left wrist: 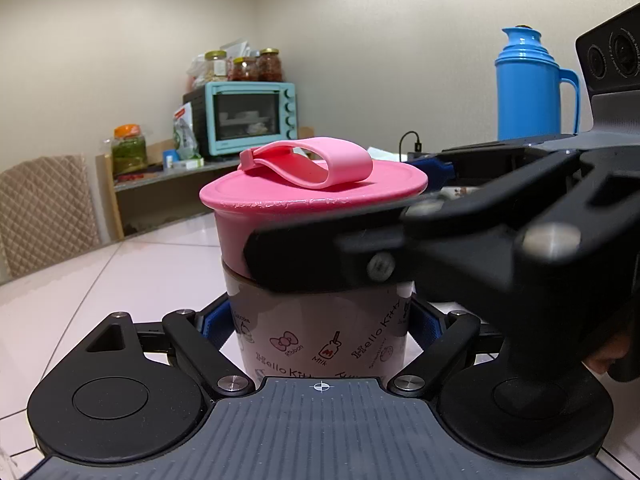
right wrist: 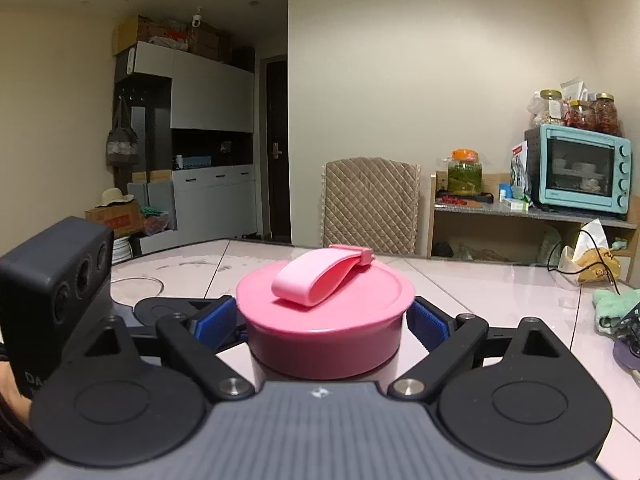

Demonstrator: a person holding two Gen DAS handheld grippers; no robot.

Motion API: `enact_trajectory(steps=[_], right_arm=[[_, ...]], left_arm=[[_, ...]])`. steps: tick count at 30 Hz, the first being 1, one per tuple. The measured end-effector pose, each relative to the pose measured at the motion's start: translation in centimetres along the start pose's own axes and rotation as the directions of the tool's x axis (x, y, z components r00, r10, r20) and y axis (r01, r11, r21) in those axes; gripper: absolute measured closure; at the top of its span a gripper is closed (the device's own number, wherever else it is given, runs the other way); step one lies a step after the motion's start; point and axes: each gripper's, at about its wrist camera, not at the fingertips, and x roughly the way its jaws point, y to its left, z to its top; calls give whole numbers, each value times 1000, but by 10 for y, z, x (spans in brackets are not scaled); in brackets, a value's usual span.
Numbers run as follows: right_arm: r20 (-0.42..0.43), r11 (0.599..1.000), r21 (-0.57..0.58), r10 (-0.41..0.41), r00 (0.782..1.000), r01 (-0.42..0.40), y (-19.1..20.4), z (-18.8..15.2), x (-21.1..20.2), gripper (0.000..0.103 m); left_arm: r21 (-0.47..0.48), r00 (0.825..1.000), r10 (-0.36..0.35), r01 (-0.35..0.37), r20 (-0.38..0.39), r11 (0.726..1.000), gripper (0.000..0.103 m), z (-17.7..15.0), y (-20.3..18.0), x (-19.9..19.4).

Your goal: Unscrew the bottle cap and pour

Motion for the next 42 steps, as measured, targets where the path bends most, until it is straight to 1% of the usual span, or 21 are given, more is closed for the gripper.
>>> enact_trajectory(steps=[2,7,11,15,18,20,22,24,27,30,31,32,33,36,38,40,42], right_arm=[[8,1000,2,-23,1000,23,3,-2,-1,18],[14,1000,7,-16,1000,16,0,-6,-1,18],[10,998,-7,58,998,-58,-10,-5,-1,18],[-3,987,-49,156,988,-156,-24,-1,1,18],[-18,962,-67,263,965,-264,-40,1,4,18],[-28,938,-80,336,942,-337,-51,3,7,18],[-38,908,-98,406,913,-408,-61,5,10,18],[-39,885,-114,450,892,-451,-66,6,11,18],[-36,873,-132,470,882,-470,-68,7,11,18],[-36,873,-130,471,882,-471,-68,9,10,18],[-38,877,-124,463,885,-464,-67,10,9,17],[-40,883,-118,453,891,-454,-66,12,7,13],[-38,893,-117,433,901,-434,-63,13,5,8],[-24,923,-113,368,929,-368,-55,14,-6,8],[-17,948,-93,305,952,-305,-47,16,-14,8],[-21,961,-72,266,964,-267,-41,15,-20,8],[-26,967,-55,247,969,-249,-37,13,-21,8]], left_arm=[[0,1000,0,0,0,1000,13,0,0,0],[0,1000,0,0,0,1000,13,0,0,0],[0,1000,0,0,0,1000,13,0,0,0],[-1,1000,-1,1,0,1000,13,0,0,0],[-1,1000,-1,1,0,1000,13,0,0,0],[-1,1000,0,0,0,1000,13,0,1,0],[-1,1000,0,0,0,1000,13,0,0,0],[-1,1000,-1,1,0,1000,13,0,1,0],[-1,1000,-1,1,0,1000,13,0,1,0],[-1,1000,-1,1,0,1000,13,0,0,0],[-1,1000,-1,1,0,1000,13,0,0,0],[-1,1000,-1,1,0,1000,13,0,-1,0],[-1,1000,-1,1,0,1000,13,0,-1,0],[-1,1000,-1,1,0,1000,13,0,-1,0],[-1,1000,-1,1,0,1000,13,0,0,0],[-1,1000,-1,1,0,1000,13,0,-1,0],[-1,1000,-1,1,0,1000,13,0,0,0]])
